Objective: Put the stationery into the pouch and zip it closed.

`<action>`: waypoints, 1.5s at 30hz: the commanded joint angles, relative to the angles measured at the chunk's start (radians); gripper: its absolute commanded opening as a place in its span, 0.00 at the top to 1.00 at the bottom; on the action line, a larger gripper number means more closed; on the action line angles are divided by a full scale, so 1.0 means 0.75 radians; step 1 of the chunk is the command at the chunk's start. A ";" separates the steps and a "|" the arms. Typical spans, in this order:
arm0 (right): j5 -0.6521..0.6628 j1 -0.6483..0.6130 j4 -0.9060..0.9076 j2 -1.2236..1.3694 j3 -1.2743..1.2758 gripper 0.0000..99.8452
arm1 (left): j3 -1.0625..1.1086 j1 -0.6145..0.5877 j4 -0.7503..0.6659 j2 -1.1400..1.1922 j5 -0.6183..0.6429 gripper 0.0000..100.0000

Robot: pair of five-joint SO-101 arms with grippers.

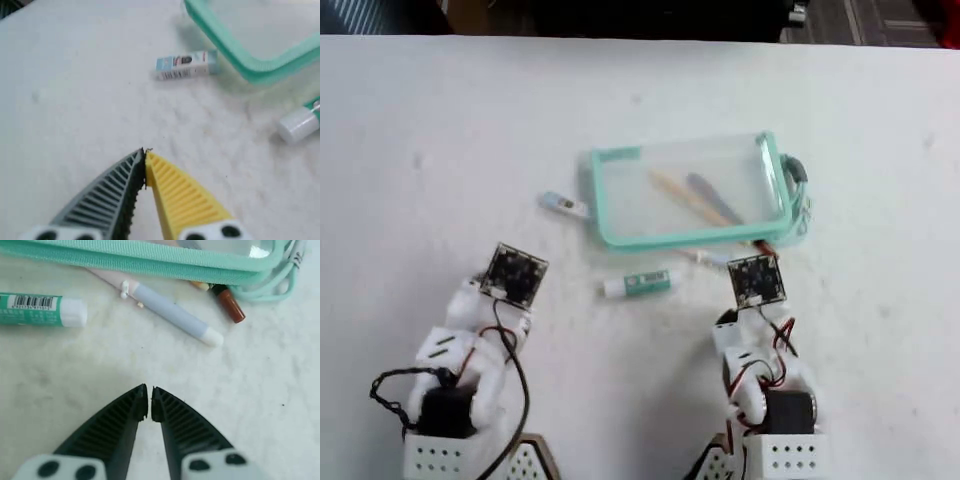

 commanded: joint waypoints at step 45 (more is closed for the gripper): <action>0.008 0.204 -0.451 -0.007 0.012 0.98 | -0.528 0.345 -0.749 1.093 0.198 0.98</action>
